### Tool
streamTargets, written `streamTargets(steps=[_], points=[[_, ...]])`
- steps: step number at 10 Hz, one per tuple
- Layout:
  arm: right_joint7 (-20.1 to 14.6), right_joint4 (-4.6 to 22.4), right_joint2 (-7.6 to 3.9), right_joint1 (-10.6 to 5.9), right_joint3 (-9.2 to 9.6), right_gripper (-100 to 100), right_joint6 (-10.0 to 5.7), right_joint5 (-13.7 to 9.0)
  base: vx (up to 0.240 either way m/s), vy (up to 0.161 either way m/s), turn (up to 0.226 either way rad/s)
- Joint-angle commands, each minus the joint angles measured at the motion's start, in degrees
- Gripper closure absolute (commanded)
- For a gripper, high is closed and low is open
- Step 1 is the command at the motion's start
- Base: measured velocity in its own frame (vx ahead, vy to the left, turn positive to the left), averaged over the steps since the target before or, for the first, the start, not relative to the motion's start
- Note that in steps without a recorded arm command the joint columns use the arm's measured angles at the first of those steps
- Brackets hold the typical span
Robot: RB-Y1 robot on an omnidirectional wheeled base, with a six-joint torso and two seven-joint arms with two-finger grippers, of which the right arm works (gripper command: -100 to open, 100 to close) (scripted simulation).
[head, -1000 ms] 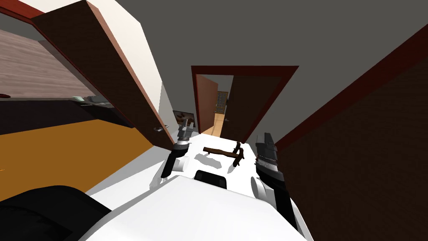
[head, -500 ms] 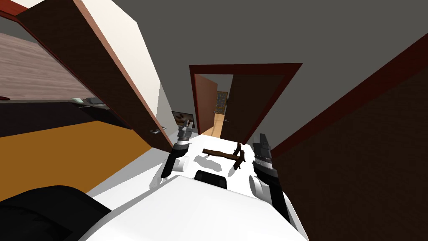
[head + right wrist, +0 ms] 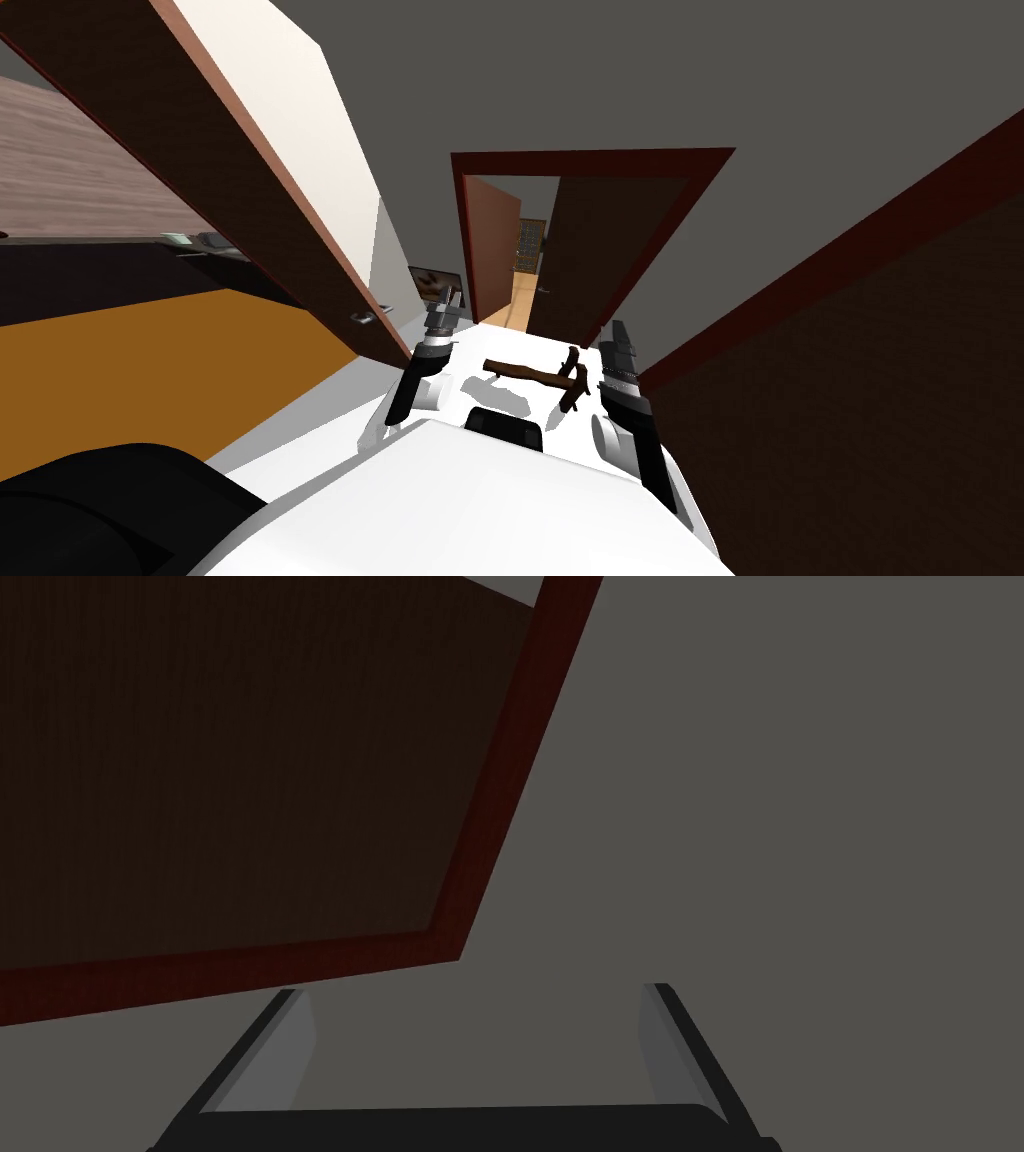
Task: Push the door open
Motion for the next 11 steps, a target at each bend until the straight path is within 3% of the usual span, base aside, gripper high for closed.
streamTargets(steps=[1,11], points=[[-0.3,2.2,-0.44,-0.70,-0.18,-100,-0.72,-0.2,0.106,-0.001,0.002],[-1.9,16.0,-2.15,-6.25,-0.47,-100,-3.63,-1.2,0.098,0.002,0.003]])
